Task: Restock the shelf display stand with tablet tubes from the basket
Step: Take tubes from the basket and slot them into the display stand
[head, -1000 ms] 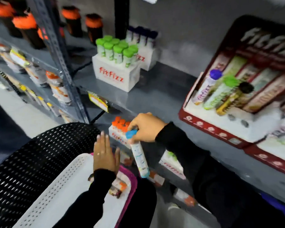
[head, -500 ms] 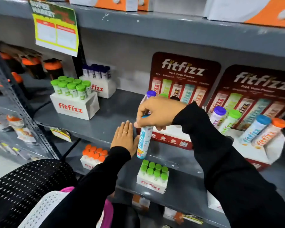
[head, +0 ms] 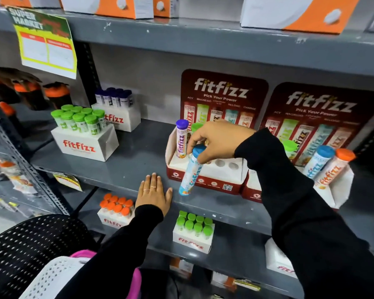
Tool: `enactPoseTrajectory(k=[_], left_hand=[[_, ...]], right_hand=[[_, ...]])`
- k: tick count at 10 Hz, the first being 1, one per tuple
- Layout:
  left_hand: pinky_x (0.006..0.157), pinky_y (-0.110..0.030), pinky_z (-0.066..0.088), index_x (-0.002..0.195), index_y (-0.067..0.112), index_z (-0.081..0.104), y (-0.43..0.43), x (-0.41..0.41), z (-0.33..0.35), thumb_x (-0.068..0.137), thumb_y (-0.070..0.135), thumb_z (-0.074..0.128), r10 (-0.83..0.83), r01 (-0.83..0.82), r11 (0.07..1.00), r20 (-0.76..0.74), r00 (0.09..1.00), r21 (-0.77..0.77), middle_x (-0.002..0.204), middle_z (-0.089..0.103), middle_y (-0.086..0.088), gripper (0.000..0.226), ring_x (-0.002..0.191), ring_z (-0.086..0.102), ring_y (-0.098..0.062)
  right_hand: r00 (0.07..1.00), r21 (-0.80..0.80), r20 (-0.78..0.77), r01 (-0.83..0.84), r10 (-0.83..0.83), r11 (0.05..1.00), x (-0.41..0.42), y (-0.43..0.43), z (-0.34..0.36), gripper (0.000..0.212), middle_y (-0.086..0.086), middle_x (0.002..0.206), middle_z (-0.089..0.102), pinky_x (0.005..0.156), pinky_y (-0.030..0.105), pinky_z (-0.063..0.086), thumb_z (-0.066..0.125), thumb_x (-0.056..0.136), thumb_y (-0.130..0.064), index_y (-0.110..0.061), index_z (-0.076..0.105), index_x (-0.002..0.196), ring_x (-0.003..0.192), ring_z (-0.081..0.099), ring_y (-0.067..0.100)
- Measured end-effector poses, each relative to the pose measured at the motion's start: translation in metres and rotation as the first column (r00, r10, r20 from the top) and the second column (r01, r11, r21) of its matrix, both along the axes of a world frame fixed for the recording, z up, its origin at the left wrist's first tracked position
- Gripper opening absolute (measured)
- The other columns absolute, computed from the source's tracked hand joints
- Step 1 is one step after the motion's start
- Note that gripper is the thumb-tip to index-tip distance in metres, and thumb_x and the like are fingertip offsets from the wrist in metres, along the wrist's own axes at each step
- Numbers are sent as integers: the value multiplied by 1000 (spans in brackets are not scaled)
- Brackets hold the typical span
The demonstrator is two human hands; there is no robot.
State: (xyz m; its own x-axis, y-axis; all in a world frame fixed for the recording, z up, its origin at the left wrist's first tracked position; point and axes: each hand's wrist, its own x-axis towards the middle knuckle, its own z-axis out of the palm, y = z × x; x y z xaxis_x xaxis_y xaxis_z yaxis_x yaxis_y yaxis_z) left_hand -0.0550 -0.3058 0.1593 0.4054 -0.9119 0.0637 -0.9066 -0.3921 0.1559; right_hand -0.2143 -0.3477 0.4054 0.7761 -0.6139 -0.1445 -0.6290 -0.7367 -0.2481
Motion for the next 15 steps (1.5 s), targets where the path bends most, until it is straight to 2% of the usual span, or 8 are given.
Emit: enactPoseTrajectory(k=[1, 2, 4, 6, 7, 11, 13, 15], left_hand=[[116, -38, 6, 142, 3, 18, 0, 0, 0, 82, 53, -2, 8, -9, 1000, 2, 1000, 5, 154, 16, -13, 81, 141, 10, -26], [116, -37, 5, 143, 4, 15, 0, 0, 0, 95, 46, 15, 5, -5, 1000, 10, 1000, 27, 155, 12, -11, 64, 142, 7, -25], [117, -36, 3, 144, 5, 11, 0, 0, 4, 97, 44, 18, 0, -1, 999, 10, 1000, 49, 155, 8, -10, 61, 142, 4, -24], [117, -35, 2, 144, 8, 9, 1, -1, 4, 97, 44, 16, 7, -7, 999, 4, 1000, 47, 156, 6, -9, 61, 142, 2, -23], [117, -35, 2, 145, 8, 8, 1, -1, 4, 96, 45, 14, 10, -11, 998, 5, 1000, 61, 156, 5, -9, 61, 142, 1, -23], [116, -35, 2, 145, 9, 7, 4, -2, 2, 96, 47, 13, 24, -24, 997, 7, 1000, 71, 156, 4, -8, 62, 142, 1, -22], [116, -35, 2, 145, 9, 8, 1, -4, 0, 96, 47, 14, 19, -20, 999, 14, 1000, 50, 156, 5, -8, 62, 142, 1, -22], [114, -42, 14, 137, -1, 33, -3, 0, 1, 78, 52, 3, -4, -3, 991, -46, 999, -137, 148, 30, -18, 84, 138, 23, -31]], right_hand=[[996, -13, 60, 72, -71, 997, -4, -9, -2, 27, 1, 100, 71, 79, 34, 56, 70, 83, -21, -16, 70, 110, 80, 64, 19], [974, -61, 132, 191, -182, 980, -8, -22, -5, 27, -2, 79, 65, 81, 32, 54, 71, 82, -28, -9, 70, 101, 81, 51, 15], [916, -98, 166, 383, -364, 919, -15, -44, -15, 37, 17, 115, 63, 78, 32, 44, 63, 88, -31, -3, 67, 112, 119, 46, 27], [841, -164, 217, 532, -496, 831, -17, -64, -27, 32, 17, 115, 62, 78, 33, 48, 55, 95, -26, -5, 64, 118, 102, 55, 30], [819, -175, 250, 563, -517, 808, -18, -70, -32, 31, 19, 118, 62, 90, 39, 54, 54, 96, -21, -6, 61, 123, 106, 60, 33], [861, -163, 162, 506, -482, 847, -23, -71, -44, 31, 20, 126, 58, 94, 41, 53, 56, 94, -13, -6, 59, 125, 110, 60, 35], [840, -132, 168, 538, -517, 832, -23, -65, -44, 49, 23, 124, 56, 88, 42, 55, 59, 93, -10, -4, 39, 137, 106, 62, 37], [861, -390, 229, 509, -455, 767, -1, -31, -41, 52, 19, 137, 47, 93, 44, 48, 59, 89, -10, -3, 39, 137, 125, 47, 38]])
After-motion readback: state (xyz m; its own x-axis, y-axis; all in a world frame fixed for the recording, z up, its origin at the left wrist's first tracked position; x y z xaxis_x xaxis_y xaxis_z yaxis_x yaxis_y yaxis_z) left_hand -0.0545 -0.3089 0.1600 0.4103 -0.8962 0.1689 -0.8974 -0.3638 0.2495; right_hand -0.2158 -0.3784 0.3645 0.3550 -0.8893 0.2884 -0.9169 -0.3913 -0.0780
